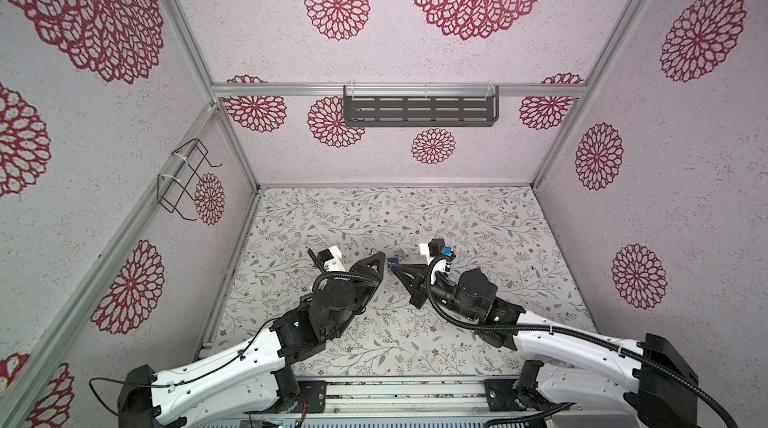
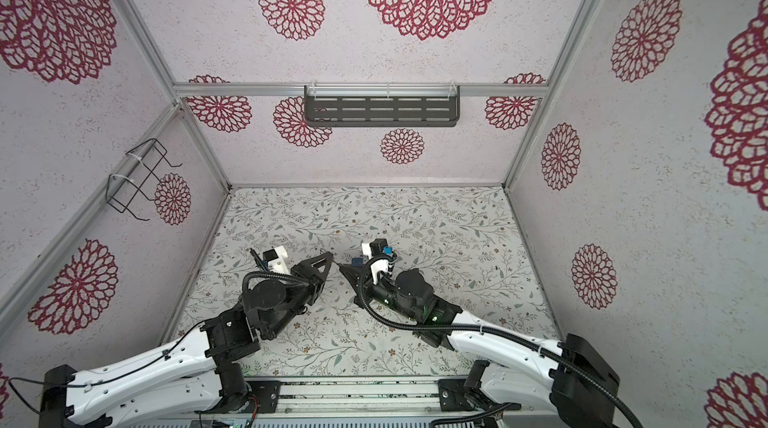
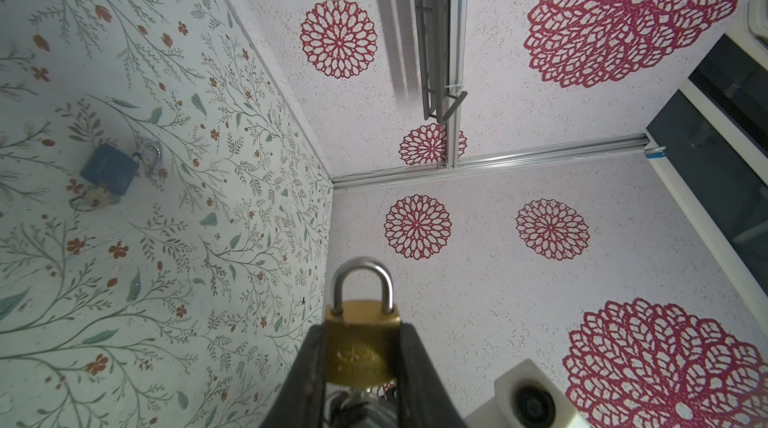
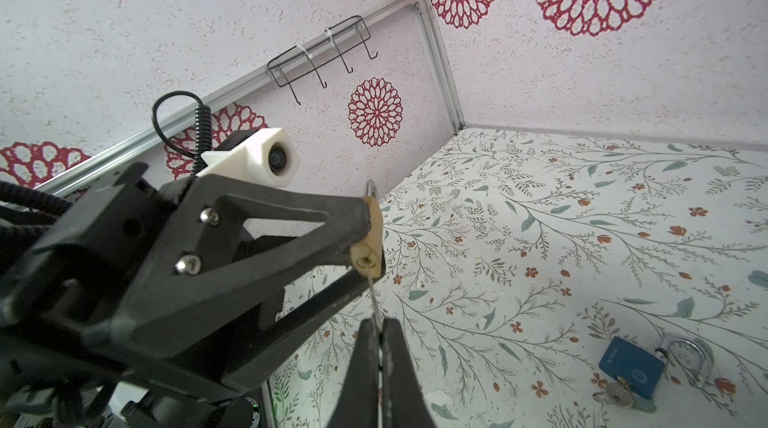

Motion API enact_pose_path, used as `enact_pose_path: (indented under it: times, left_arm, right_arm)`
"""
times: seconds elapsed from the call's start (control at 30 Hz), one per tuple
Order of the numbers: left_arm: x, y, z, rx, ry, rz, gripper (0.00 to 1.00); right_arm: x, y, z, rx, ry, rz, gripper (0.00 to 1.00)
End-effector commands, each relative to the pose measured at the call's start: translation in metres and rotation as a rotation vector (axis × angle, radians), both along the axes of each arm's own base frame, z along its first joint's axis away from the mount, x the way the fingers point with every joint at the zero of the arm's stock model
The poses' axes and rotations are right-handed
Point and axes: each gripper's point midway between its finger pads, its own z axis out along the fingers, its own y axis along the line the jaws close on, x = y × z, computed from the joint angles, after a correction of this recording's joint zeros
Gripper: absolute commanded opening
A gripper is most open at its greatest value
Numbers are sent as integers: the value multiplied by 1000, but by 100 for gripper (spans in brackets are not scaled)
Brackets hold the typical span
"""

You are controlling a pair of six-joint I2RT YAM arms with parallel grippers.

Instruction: Unlock with the key

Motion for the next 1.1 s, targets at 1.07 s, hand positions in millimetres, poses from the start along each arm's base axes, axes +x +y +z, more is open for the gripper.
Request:
enact_pose_path:
  times: [1.07]
  left_arm:
    - [-6, -14, 8, 191, -32, -111, 0]
  right_arm:
    - [-5, 7, 60, 231, 108, 175, 0]
